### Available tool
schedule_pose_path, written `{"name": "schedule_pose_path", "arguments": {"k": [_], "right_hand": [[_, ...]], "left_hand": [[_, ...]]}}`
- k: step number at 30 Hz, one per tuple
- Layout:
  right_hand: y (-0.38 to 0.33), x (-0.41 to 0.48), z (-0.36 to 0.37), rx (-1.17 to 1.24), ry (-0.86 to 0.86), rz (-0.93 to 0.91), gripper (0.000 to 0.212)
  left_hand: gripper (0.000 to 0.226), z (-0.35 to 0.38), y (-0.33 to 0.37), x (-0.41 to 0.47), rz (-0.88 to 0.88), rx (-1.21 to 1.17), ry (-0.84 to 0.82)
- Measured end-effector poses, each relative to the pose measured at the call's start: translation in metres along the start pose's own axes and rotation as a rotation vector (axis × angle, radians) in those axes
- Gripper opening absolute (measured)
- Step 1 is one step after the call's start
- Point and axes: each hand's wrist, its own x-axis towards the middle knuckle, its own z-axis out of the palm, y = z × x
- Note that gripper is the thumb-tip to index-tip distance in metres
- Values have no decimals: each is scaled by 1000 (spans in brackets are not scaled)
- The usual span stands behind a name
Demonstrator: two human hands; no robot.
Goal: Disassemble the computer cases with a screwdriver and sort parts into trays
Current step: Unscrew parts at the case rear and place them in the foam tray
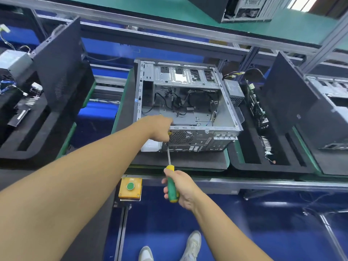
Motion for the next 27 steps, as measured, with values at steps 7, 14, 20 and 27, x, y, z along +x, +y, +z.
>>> {"name": "schedule_pose_path", "arguments": {"k": [7, 14, 20, 27], "right_hand": [[5, 0, -3, 70, -31, 17, 25], [9, 5, -8, 41, 28, -108, 17], [8, 5, -10, -57, 80, -132, 26], [4, 7, -16, -80, 84, -88, 27]], "left_hand": [[35, 0, 5, -28, 121, -159, 488], [9, 77, 59, -89, -204, -923, 815], [24, 100, 66, -47, -687, -1755, 232], [20, 100, 67, -25, -789, -1927, 414]]}}
